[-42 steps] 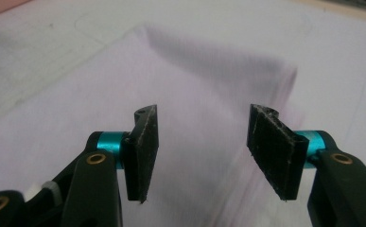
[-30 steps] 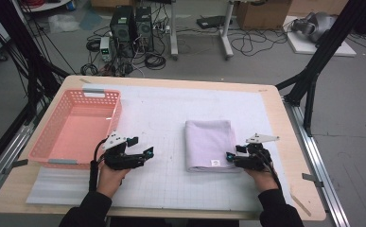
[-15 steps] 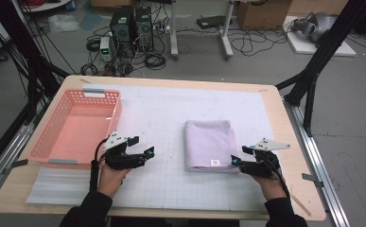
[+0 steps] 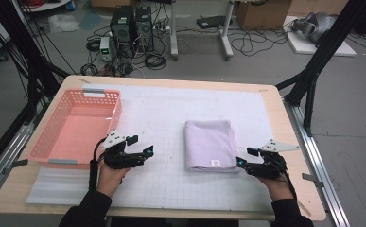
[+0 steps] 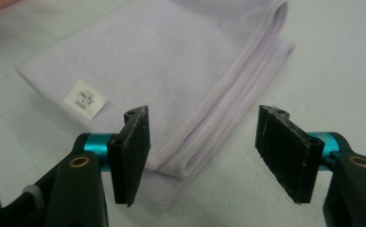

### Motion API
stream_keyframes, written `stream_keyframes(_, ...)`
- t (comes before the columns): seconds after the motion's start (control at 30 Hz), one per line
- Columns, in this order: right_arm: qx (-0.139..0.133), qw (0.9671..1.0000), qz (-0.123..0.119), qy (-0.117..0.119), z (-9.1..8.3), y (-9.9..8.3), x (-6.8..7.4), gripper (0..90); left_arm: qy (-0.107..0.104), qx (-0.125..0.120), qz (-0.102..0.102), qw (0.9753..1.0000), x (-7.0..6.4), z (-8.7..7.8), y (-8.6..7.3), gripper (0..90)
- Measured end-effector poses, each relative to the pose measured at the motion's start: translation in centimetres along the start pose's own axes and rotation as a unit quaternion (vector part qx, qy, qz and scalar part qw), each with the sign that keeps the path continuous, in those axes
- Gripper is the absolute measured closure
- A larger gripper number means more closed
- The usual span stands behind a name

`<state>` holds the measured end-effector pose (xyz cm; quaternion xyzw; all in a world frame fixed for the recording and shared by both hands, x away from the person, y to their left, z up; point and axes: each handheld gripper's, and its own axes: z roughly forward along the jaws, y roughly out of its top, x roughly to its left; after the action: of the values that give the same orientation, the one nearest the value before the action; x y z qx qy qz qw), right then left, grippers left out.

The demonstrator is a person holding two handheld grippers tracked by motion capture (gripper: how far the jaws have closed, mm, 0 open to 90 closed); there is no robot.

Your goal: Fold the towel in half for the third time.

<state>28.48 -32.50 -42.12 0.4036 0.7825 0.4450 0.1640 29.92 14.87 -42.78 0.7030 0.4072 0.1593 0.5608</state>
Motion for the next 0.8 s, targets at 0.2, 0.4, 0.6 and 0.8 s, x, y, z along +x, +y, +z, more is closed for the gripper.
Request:
stream_keyframes(0.2, -0.013, 0.9998, 0.002, -0.017, -0.3, 0.1, 0.0, 31.6, -0.004, -0.001, 0.001, 1.0, -0.2, 0.0, 0.0, 19.5)
stream_keyframes(0.4, -0.039, 0.9987, 0.007, -0.032, -1.0, 0.2, -0.2, 24.5, -0.019, -0.011, 0.012, 0.9997, -0.6, -0.2, 0.3, 16.5)
stream_keyframes(0.6, -0.046, 0.9974, 0.01, -0.055, -1.5, 0.1, -0.9, 19.3, -0.027, -0.017, 0.009, 0.9994, -0.6, -0.2, 0.6, 16.6)
stream_keyframes(0.8, -0.061, 0.995, 0.023, -0.076, -2.4, 0.0, -1.5, 18.2, -0.026, -0.019, 0.009, 0.9994, -0.4, -0.4, 0.6, 16.6)
